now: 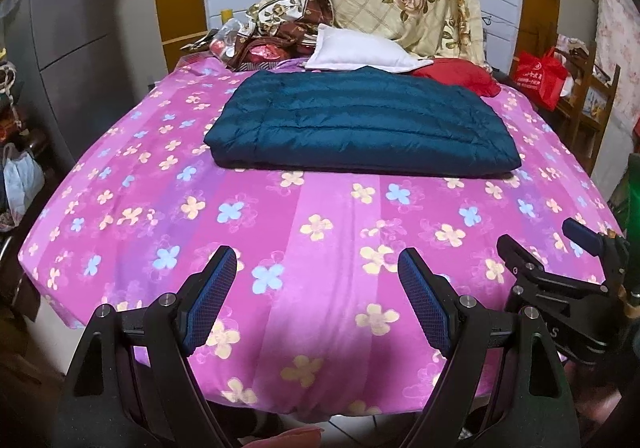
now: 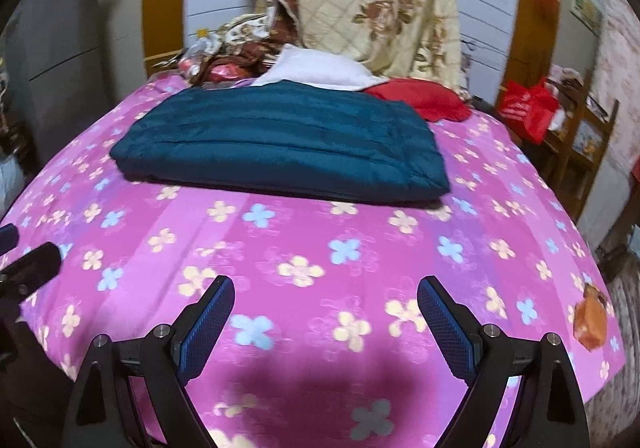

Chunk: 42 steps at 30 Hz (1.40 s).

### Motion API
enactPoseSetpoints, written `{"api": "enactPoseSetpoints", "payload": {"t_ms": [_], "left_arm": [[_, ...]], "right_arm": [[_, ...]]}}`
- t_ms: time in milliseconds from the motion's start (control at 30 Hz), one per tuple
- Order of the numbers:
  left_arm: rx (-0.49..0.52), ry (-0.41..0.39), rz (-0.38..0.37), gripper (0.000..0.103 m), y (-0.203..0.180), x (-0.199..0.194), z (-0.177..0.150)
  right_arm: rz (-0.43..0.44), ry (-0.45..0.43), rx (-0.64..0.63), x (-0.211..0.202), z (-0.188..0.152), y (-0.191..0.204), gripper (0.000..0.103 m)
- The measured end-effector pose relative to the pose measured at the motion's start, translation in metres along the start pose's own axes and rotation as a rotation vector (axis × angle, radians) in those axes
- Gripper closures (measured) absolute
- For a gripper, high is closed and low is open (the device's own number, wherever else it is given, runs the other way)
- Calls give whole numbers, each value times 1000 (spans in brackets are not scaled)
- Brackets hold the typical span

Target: Fold large clothes

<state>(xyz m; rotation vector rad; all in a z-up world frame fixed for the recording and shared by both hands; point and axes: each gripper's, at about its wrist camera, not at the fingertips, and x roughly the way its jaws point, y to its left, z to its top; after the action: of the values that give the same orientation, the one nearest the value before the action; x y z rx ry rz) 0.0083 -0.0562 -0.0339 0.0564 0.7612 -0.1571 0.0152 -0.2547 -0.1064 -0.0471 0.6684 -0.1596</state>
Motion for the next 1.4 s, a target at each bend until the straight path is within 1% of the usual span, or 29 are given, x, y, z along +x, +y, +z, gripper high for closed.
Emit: {"api": "enactPoseSetpoints", "payload": {"t_ms": [100,200,333,467,600,700,833,967,1233,1400], "left_arm": [[-12,12,-2,20,4,4,-1],[-23,21,-3,20,9,7,-1],[-34,28,4,20,12,10,-3],[-38,26,17,20,13,11,-2],[-38,26,20,20,13,11,-3],[-38,28,34,20,12,12,-4],[-37,36,34,20,10,15,-5],[-26,39,38,20,5,16,-7],[-23,44,33,20,1,16,-9],[-26,67,22,20,-2,20,-12]], "right_arm": [[-22,-7,-33,-2,-1,8,12],[-33,4,-29,-1,-1,8,12],[-12,30,-7,2,-1,7,12],[-19,31,-24,3,-2,12,12],[-13,44,-7,5,-3,9,12],[-20,56,10,8,-4,5,12],[-17,66,26,9,-7,1,12],[-11,59,22,7,-8,0,12],[-16,56,34,5,-10,-2,12],[-19,60,46,6,-12,-5,12]]}}
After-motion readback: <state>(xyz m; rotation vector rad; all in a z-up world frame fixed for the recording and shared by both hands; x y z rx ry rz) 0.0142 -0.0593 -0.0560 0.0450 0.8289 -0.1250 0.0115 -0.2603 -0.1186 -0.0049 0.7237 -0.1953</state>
